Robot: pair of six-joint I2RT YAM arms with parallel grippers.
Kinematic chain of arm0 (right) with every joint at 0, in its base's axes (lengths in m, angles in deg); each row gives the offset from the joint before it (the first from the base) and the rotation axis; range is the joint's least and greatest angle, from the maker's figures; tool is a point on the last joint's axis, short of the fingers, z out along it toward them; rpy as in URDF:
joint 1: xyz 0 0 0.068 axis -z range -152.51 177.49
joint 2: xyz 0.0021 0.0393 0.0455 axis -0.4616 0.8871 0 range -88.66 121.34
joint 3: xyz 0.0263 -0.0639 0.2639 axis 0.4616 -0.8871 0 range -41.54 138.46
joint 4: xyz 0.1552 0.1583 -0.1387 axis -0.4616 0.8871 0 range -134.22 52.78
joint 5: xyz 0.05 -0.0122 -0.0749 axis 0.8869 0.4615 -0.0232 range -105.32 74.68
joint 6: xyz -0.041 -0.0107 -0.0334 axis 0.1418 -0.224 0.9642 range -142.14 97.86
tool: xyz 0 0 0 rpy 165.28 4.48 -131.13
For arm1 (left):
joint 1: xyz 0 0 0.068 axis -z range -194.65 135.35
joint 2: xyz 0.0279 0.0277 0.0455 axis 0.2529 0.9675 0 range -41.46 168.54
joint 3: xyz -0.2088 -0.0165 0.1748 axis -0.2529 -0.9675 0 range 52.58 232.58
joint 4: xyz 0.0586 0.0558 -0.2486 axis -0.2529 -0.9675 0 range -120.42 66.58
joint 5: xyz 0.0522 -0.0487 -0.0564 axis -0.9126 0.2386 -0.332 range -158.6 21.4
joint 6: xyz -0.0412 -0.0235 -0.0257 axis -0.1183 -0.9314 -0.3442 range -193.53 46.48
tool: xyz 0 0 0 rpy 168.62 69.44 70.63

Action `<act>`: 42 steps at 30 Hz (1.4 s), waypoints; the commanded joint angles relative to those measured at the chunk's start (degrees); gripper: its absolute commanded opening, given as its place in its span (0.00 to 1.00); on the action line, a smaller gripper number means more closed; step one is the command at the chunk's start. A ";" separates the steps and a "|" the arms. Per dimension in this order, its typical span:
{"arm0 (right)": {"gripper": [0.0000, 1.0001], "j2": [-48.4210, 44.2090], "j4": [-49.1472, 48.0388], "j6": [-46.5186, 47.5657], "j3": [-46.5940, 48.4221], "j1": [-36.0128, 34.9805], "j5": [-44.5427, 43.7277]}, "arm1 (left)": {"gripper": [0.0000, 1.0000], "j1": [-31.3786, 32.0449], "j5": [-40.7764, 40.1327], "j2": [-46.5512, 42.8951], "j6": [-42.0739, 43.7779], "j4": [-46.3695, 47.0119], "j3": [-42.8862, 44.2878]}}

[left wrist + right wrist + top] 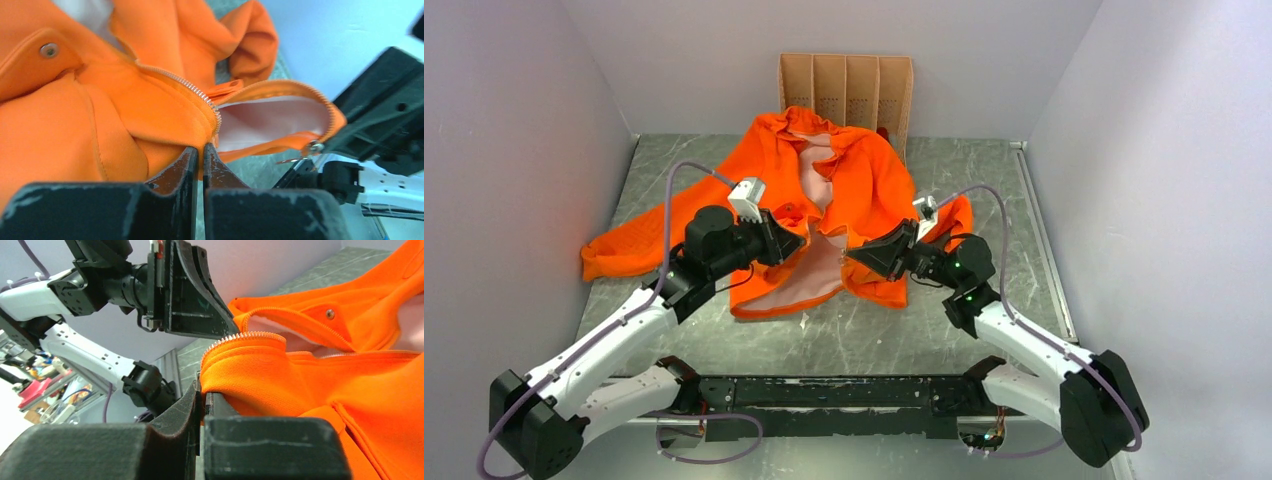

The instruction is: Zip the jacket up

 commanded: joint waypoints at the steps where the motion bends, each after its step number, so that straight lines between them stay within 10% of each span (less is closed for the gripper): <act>1: 0.00 2.47 -9.42 -4.80 0.92 -0.65 3.60 | 0.08 -0.24 7.24 -3.11 1.10 13.35 -1.88; 42: 0.00 13.78 -20.87 -12.76 4.06 -3.55 5.12 | 0.08 -0.24 22.19 -5.26 4.35 26.54 -7.16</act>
